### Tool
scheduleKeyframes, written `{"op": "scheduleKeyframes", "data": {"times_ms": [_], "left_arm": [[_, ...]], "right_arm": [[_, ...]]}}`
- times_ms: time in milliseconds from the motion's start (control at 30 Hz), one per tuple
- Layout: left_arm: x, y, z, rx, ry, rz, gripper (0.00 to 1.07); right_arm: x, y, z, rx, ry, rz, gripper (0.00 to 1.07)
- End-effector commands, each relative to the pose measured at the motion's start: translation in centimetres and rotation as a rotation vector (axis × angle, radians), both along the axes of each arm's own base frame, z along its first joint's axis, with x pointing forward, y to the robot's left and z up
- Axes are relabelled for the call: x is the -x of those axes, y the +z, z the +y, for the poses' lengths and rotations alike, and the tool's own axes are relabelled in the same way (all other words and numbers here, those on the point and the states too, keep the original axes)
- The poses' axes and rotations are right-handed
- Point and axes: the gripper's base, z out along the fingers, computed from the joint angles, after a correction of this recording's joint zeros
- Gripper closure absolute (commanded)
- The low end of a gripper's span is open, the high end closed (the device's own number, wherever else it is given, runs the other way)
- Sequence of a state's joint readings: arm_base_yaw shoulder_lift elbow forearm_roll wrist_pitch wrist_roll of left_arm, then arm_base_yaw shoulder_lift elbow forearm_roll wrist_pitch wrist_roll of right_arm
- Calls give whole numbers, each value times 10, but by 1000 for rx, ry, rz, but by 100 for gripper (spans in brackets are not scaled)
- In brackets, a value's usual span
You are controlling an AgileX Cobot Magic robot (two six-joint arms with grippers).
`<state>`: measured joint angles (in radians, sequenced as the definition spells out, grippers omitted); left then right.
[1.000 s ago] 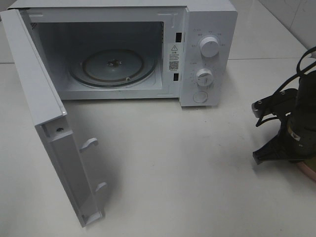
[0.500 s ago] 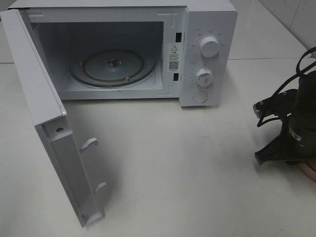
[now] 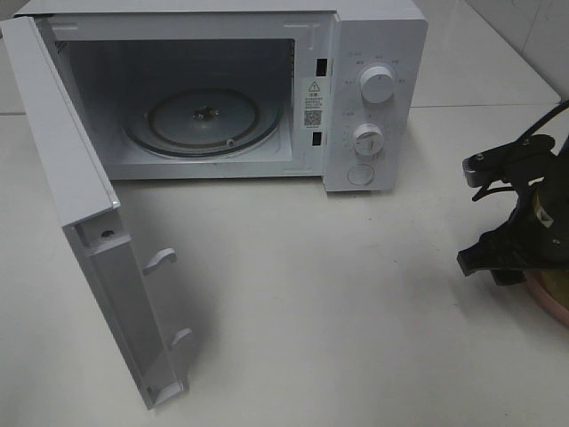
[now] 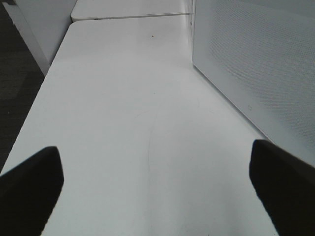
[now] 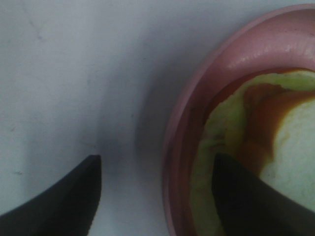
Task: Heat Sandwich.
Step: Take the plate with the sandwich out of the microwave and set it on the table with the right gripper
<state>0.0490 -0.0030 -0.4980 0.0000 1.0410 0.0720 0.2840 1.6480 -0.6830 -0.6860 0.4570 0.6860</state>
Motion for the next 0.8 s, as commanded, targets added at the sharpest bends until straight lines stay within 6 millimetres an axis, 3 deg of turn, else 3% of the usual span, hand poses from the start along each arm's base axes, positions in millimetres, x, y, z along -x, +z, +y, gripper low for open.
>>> {"op": "scheduleKeyframes", "data": {"times_ms": [33, 200, 800], "left_arm": [[3, 0, 0, 3, 3, -25, 9], [3, 0, 0, 3, 3, -25, 9], [3, 0, 0, 3, 3, -25, 9]], "right_arm": [[4, 12, 2, -35, 50, 3, 34], [14, 27, 3, -75, 52, 13, 29], [67, 94, 8, -286, 142, 7, 31]]}}
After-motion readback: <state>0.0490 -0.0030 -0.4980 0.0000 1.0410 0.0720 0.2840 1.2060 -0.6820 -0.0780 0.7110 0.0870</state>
